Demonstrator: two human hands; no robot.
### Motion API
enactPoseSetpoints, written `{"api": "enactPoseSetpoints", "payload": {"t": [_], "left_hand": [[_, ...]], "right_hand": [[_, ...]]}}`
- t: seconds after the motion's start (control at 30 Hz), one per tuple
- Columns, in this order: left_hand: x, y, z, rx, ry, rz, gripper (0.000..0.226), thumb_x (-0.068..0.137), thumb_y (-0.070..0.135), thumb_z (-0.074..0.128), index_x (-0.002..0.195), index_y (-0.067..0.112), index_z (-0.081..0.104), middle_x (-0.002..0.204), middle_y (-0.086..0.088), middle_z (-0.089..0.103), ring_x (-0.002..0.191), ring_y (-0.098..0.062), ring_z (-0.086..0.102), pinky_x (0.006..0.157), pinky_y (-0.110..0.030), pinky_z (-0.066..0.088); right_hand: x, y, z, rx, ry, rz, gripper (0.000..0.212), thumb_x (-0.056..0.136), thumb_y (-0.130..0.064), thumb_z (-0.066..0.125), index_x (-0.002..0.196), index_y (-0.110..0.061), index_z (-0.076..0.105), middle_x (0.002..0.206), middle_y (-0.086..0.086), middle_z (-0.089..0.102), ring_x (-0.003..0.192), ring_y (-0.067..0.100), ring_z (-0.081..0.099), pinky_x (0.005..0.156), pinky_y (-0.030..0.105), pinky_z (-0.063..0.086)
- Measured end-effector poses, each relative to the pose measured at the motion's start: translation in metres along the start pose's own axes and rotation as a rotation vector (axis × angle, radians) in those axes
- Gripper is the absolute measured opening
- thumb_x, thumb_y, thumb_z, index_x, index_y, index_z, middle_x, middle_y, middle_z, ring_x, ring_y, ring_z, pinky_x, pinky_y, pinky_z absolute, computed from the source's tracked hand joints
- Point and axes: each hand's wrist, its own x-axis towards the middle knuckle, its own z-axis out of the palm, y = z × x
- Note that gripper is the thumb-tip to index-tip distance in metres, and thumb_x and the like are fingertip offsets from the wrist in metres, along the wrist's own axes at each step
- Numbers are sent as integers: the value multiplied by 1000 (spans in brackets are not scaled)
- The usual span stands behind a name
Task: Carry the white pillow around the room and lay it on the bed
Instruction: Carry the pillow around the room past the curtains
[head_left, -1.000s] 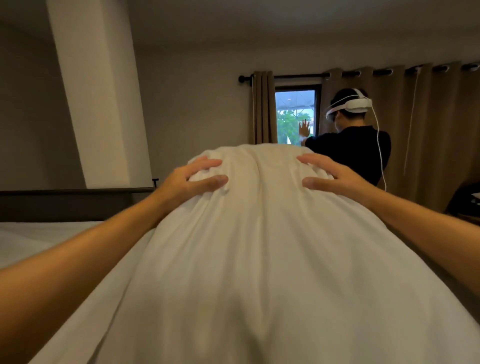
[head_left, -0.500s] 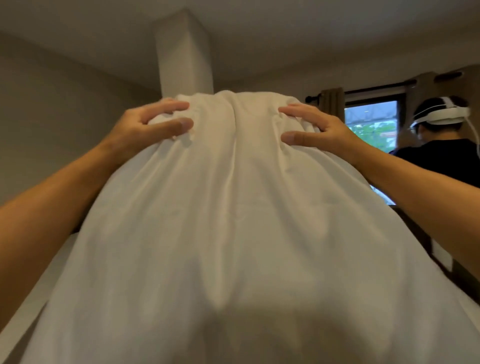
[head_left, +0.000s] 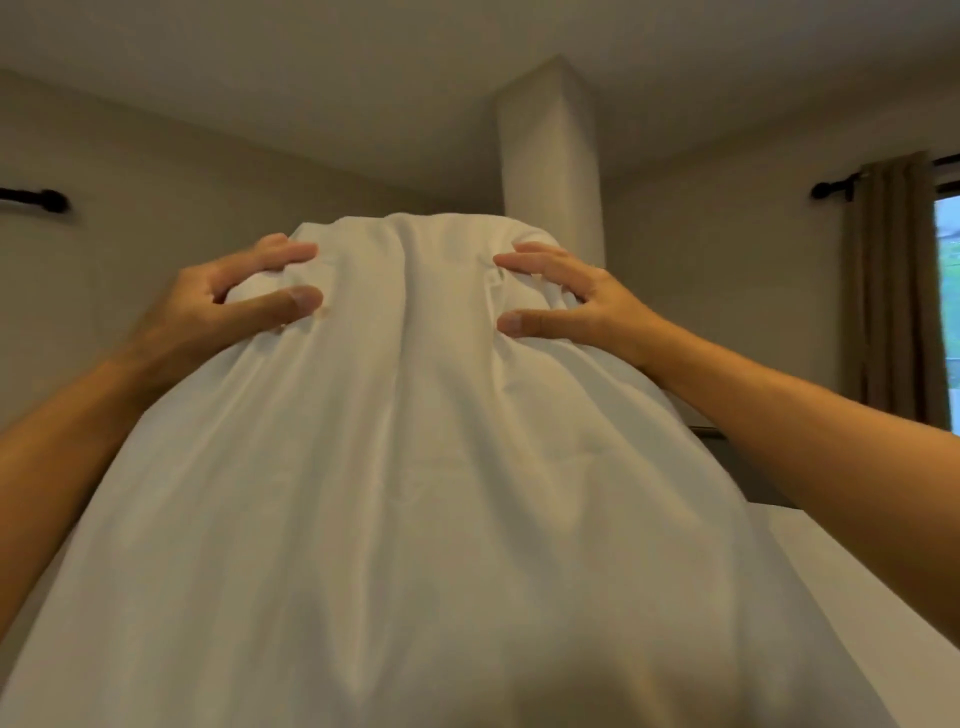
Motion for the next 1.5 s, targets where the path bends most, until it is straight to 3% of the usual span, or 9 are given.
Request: {"api": "enactPoseSetpoints", "payload": {"t": [0.1, 0.2, 0.3, 0.47, 0.6, 0.77, 0.97, 1.2, 1.5], "left_hand": [[-30, -26, -57, 55, 32, -40, 53, 64, 54, 74, 116, 52, 61, 143, 24, 43, 116, 28, 37, 91, -15, 32], [-60, -52, -110, 101, 78, -86, 55, 63, 52, 69, 117, 52, 60, 142, 26, 42, 109, 33, 37, 87, -11, 31], [-95, -77, -155, 181, 96, -127, 57, 66, 48, 67, 122, 49, 58, 146, 26, 39, 112, 29, 39, 88, -10, 32], [-159, -105, -207, 285, 166, -212, 62, 62, 41, 72, 123, 39, 60, 148, 17, 40, 128, 13, 38, 105, -28, 36], [-210, -123, -237, 382, 187, -267, 66, 61, 41, 73, 125, 36, 58, 149, 16, 37, 133, 12, 31, 101, -5, 27], [-281, -139, -258, 454, 206, -385, 67, 59, 53, 76, 122, 53, 53, 153, 17, 31, 137, 6, 30, 111, -25, 26], [-343, -141, -256, 513, 221, -570, 70, 61, 63, 72, 126, 57, 48, 152, 29, 24, 134, 9, 29, 104, -23, 29], [-370, -141, -251, 549, 248, -676, 72, 59, 69, 70, 126, 60, 44, 147, 40, 22, 124, 19, 30, 100, -22, 31], [-381, -158, -263, 594, 265, -683, 72, 60, 68, 70, 127, 60, 44, 146, 43, 21, 124, 27, 24, 100, -23, 31]], "right_hand": [[25, -22, 63, 61, -52, -25, 65, 75, -40, 74, 135, -37, 49, 152, -11, 32, 126, 9, 39, 92, 15, 35], [49, -42, 125, 119, -97, -37, 65, 72, -46, 74, 132, -42, 49, 151, -15, 32, 130, 12, 39, 105, 34, 36], [66, -53, 186, 155, -156, -77, 66, 66, -55, 74, 127, -51, 50, 149, -20, 32, 132, 9, 37, 109, 38, 33], [76, -63, 288, 208, -268, -116, 66, 65, -63, 71, 125, -60, 45, 149, -26, 29, 134, 6, 33, 110, 37, 30], [69, -70, 359, 275, -339, -135, 70, 65, -60, 72, 129, -57, 43, 150, -27, 26, 136, 1, 28, 109, 32, 26], [48, -65, 438, 357, -460, -149, 76, 59, -67, 71, 129, -61, 40, 147, -37, 22, 126, -17, 27, 99, 19, 25], [20, -58, 498, 422, -538, -211, 73, 62, -61, 75, 127, -62, 43, 136, -53, 19, 117, -35, 18, 88, 4, 20], [11, -52, 528, 476, -577, -235, 74, 61, -63, 74, 129, -55, 45, 146, -38, 21, 123, -29, 19, 92, 2, 19], [20, -53, 557, 495, -580, -257, 73, 63, -60, 76, 130, -57, 44, 145, -42, 21, 127, -23, 21, 86, -7, 24]]}}
